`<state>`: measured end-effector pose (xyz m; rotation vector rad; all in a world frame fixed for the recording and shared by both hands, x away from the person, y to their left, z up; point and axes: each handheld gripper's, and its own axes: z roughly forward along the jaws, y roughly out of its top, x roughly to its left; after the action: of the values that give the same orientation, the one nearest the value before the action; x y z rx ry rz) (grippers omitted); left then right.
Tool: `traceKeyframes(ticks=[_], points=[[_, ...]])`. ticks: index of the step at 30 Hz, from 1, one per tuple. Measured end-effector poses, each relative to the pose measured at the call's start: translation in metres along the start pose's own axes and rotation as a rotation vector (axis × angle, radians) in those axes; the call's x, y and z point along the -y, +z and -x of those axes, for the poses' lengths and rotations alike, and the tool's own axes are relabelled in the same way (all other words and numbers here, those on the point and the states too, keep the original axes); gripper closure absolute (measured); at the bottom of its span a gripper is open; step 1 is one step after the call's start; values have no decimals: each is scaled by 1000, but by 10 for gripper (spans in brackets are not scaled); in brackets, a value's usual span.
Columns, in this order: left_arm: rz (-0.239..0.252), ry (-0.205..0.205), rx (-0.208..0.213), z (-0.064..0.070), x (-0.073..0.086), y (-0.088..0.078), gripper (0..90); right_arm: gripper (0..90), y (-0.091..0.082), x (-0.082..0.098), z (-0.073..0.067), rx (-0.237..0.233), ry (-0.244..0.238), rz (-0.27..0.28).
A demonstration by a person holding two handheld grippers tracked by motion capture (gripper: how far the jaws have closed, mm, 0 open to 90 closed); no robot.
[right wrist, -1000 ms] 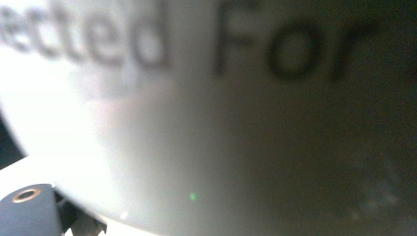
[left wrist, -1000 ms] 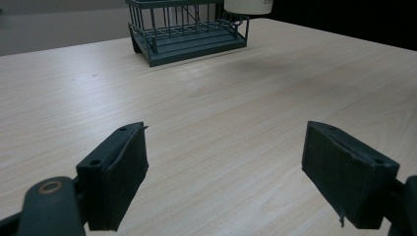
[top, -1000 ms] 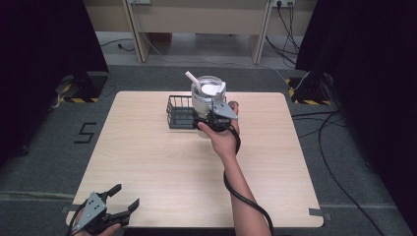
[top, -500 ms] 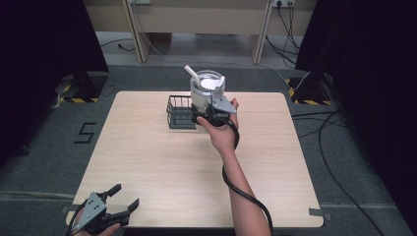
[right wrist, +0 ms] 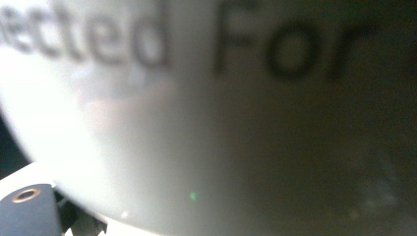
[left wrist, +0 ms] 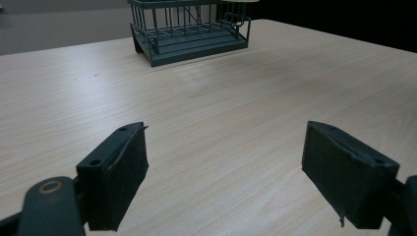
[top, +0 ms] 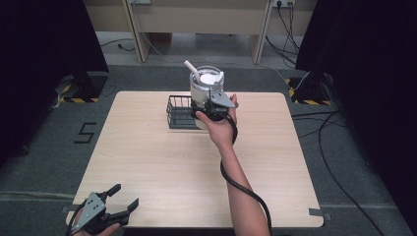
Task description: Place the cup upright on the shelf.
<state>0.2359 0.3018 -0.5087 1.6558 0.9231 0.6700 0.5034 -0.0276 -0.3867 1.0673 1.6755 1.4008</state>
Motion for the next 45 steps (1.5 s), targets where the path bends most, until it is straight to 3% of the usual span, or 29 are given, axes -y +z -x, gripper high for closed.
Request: traceKeyframes(ticks=[18, 45], points=[[-3, -5, 0, -1, 0, 1, 168, 101, 15, -17, 7, 25, 6, 31], [-1, -16, -7, -2, 0, 1, 168, 101, 53, -27, 15, 58, 31, 13]])
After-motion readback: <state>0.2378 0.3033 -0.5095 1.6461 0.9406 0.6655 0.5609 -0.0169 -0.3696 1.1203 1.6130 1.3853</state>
